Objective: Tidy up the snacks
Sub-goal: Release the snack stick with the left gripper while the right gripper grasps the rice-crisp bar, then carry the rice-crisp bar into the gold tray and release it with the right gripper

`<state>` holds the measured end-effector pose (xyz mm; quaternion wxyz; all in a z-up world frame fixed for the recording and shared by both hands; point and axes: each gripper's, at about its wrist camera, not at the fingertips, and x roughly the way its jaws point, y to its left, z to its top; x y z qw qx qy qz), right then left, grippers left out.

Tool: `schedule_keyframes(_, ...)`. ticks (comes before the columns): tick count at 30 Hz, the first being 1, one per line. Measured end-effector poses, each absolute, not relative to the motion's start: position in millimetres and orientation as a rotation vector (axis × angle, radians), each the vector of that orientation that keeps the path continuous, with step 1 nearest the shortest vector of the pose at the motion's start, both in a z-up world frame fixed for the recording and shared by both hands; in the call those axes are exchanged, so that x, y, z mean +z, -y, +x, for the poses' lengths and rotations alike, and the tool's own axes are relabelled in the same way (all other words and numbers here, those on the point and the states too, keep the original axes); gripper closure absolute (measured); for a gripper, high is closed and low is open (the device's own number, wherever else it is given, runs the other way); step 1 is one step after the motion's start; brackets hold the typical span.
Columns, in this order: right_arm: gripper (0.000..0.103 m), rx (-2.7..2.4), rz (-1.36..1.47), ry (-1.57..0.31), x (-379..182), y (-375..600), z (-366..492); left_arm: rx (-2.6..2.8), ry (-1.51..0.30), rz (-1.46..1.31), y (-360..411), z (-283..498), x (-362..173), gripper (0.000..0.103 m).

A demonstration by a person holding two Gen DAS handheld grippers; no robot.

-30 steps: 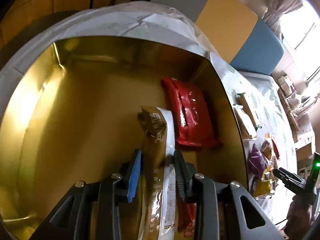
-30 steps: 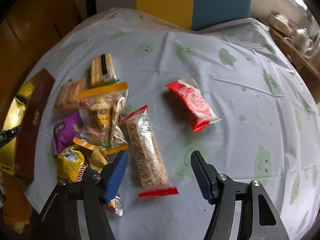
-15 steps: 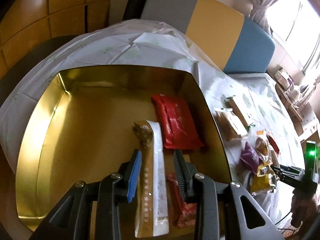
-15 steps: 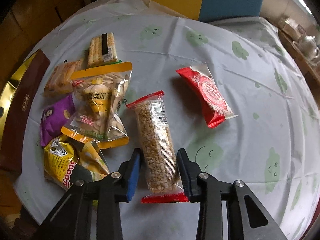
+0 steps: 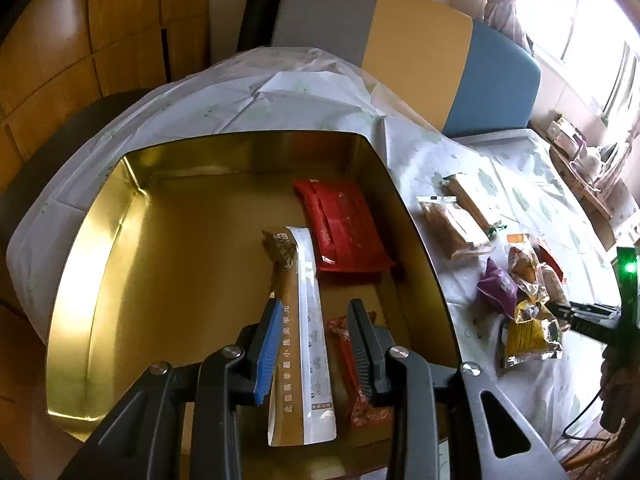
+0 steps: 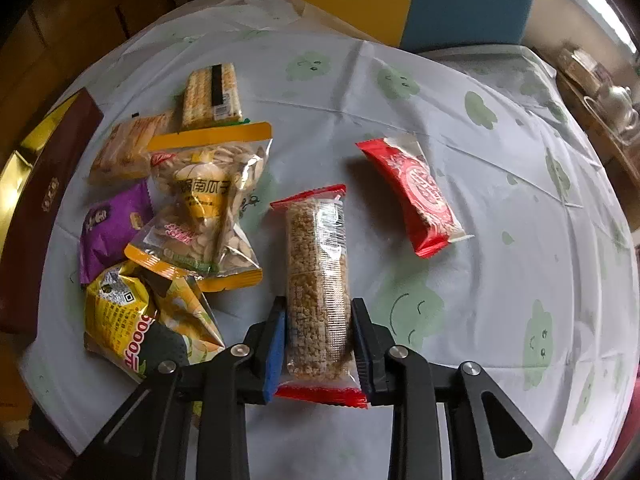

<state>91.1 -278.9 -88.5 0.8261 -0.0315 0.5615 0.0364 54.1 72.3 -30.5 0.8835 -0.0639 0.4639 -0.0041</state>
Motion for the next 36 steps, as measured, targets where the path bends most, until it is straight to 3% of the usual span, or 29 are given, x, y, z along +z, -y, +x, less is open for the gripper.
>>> schedule_keyframes(19,0.073,0.133,0.227,-1.093,-32,303,71,0.006,-0.951,-0.135,-83,47,-28,0.069)
schedule_keyframes(36,0.073,0.567,0.215,-1.031,14,118,61,0.087,-0.933,-0.200,-120,42,-29,0.069)
